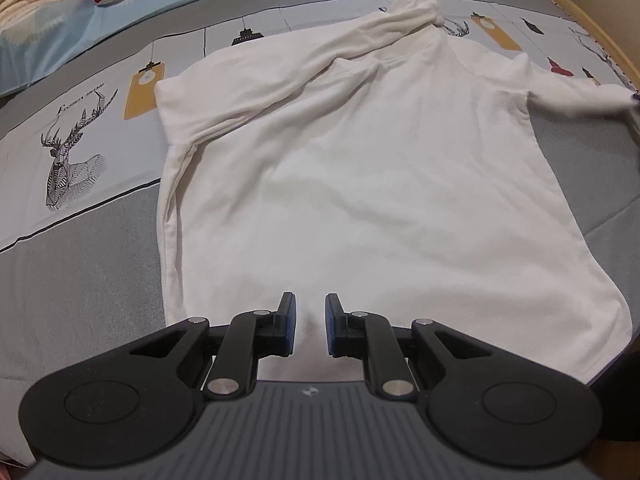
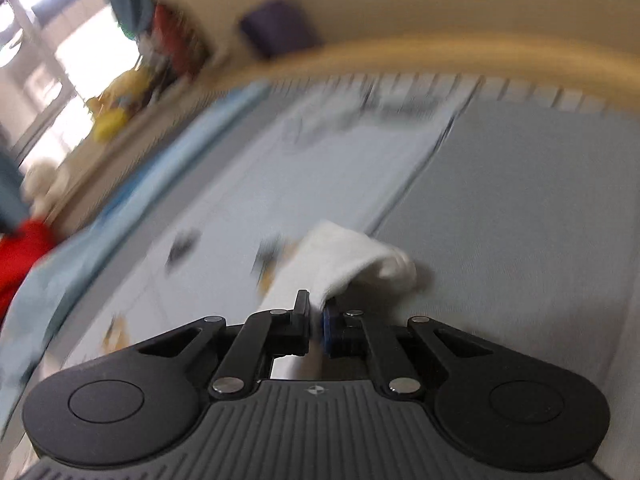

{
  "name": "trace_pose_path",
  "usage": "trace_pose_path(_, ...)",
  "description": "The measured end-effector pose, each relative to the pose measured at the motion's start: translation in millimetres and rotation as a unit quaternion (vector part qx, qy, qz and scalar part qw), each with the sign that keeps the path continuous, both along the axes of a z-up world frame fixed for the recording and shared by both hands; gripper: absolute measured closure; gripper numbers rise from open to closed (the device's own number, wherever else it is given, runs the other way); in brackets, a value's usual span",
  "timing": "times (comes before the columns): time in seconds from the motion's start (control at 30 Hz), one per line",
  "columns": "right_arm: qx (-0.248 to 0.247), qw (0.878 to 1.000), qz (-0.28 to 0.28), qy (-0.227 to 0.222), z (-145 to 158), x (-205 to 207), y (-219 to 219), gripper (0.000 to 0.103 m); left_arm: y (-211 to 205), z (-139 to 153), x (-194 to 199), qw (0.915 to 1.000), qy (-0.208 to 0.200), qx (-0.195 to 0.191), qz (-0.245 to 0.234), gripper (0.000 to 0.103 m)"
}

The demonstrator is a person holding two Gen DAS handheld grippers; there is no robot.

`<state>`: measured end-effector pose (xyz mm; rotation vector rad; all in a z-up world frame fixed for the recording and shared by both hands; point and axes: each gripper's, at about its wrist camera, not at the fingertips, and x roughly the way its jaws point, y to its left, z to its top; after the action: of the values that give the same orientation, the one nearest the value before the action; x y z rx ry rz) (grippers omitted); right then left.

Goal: Fold small clothes

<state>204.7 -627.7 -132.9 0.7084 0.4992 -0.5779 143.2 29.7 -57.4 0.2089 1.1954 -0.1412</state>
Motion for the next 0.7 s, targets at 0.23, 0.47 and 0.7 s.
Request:
trace_pose_path(0.23,-0.011,0.993,-0.081,0.088,-25,-4,-22,0.089,3,0,3,1.0000,0.001,-0.006,0.000,0.088)
trace_pose_path(0.47,-0.046,0.974,-0.154,0.160,-18,-18,-11,0.084,10,9,-1,0.9998,-0.010,-0.019,0.004,0.088)
trace_pose_path(0.7,-0.099,0.994,-0.002,0.041,59,15,88,0.081,25,29,-3,0.9974,-0.047,-0.044,0.031,0.085)
